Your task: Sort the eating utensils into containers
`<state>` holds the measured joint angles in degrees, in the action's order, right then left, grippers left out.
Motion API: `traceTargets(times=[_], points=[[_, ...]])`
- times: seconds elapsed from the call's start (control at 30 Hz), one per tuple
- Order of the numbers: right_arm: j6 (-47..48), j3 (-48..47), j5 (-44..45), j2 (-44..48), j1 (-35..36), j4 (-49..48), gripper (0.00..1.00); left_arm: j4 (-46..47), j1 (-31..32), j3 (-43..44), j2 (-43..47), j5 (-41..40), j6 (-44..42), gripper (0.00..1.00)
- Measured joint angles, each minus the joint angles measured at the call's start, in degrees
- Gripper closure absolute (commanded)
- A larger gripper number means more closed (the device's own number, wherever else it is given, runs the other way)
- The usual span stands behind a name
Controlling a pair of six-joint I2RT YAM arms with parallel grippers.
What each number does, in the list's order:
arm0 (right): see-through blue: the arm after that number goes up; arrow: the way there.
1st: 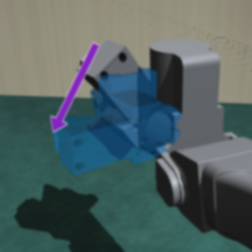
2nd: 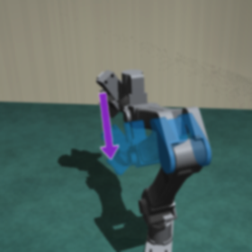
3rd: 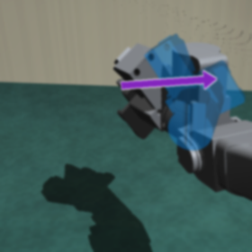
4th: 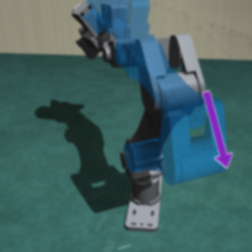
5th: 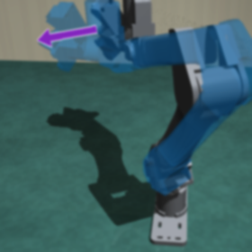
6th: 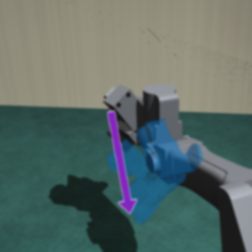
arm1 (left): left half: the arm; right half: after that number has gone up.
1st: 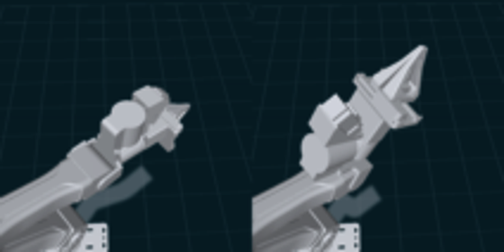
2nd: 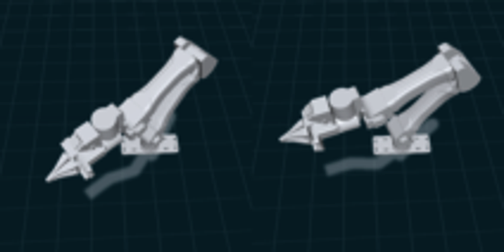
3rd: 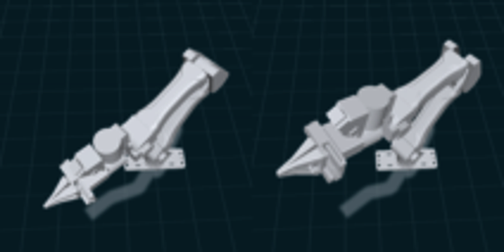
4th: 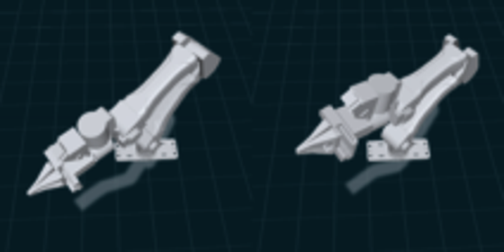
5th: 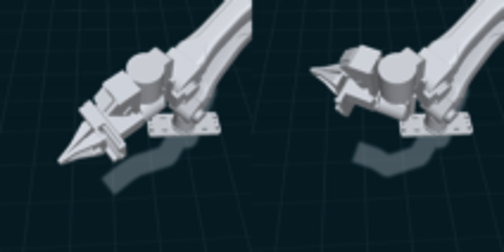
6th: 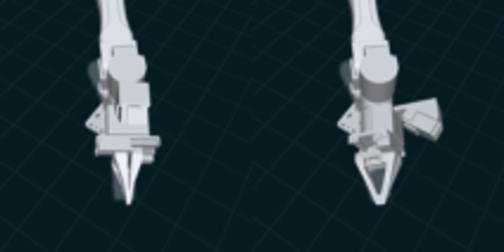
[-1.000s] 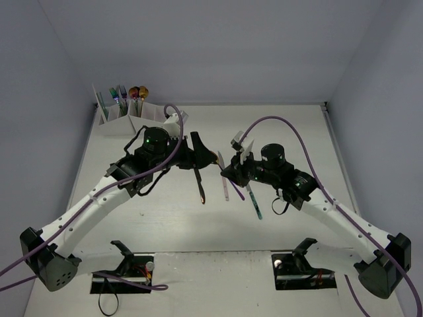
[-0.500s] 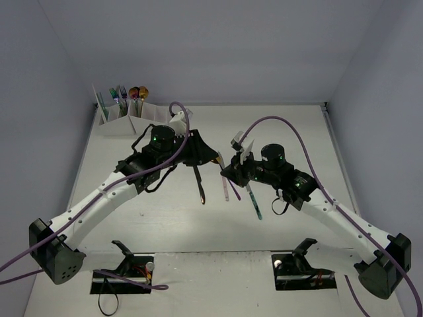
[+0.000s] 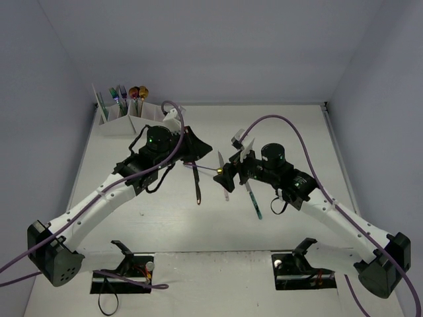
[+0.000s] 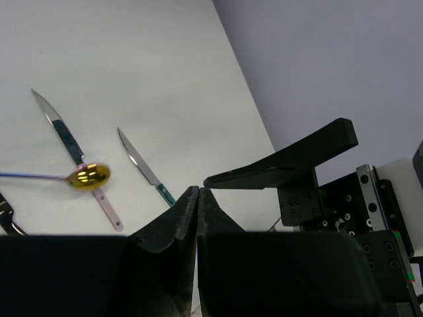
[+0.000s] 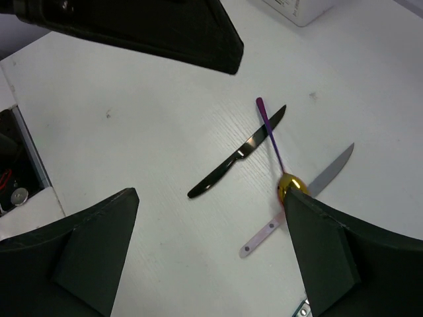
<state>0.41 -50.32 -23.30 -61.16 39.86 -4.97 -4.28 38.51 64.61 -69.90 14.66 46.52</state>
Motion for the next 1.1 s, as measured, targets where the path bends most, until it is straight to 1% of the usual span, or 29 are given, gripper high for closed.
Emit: traceTargets(times=[0.13,0.27,0.3,0.4,0.43,0.47,0.5,0.53,0.6,0.77,0.87,0.97,1.1], points=[[-0.1,0.5,2.5,0.0,0.0,0.0,0.06,-2.1,-3.0,1.0,0.3,-1.6,-1.8,1.0],[-0.4,1.3,6.5,0.1,0.0,0.1,0.04,-6.2,-4.9,2.8,0.3,-4.0,-6.8,0.99],[-0.8,1.6,8.1,0.2,-0.1,0.1,0.03,-7.2,-4.9,3.0,0.3,-4.3,-8.5,0.94],[-2.9,2.5,14.1,1.3,-0.7,1.0,0.03,-10.2,-4.8,3.0,-0.4,-4.2,-15.2,0.86],[-3.8,2.7,16.3,1.7,-1.3,1.6,0.03,-11.0,-4.8,3.1,-1.0,-4.1,-17.6,0.8],[-4.6,2.7,18.4,1.9,-2.2,2.3,0.03,-11.6,-4.8,3.2,-1.9,-4.1,-19.8,0.72],[-5.5,2.7,20.0,2.1,-3.4,2.8,0.03,-12.3,-4.8,3.6,-3.3,-4.0,-22.2,0.67],[-6.6,2.7,21.3,2.2,-5.1,3.4,0.03,-12.8,-4.8,4.3,-5.1,-4.0,-24.6,0.63],[-8.8,2.8,23.4,2.5,-8.8,4.8,0.03,-13.5,-4.8,6.3,-9.3,-3.9,-29.2,0.59],[-14.2,4.3,25.0,2.8,-18.3,7.8,0.03,-14.8,-4.8,14.0,-20.8,-3.2,-39.8,0.59],[-16.5,5.5,22.9,2.8,-22.2,9.1,0.03,-15.5,-4.7,21.2,-28.2,-1.6,-45.9,0.59],[-17.6,5.9,20.9,2.8,-24.3,10.0,0.03,-15.8,-4.7,28.3,-35.3,0.5,-51.4,0.6],[-18.4,5.9,18.8,2.8,-24.5,10.1,0.03,-18.1,-4.7,35.1,-44.1,4.2,-56.8,0.63]])
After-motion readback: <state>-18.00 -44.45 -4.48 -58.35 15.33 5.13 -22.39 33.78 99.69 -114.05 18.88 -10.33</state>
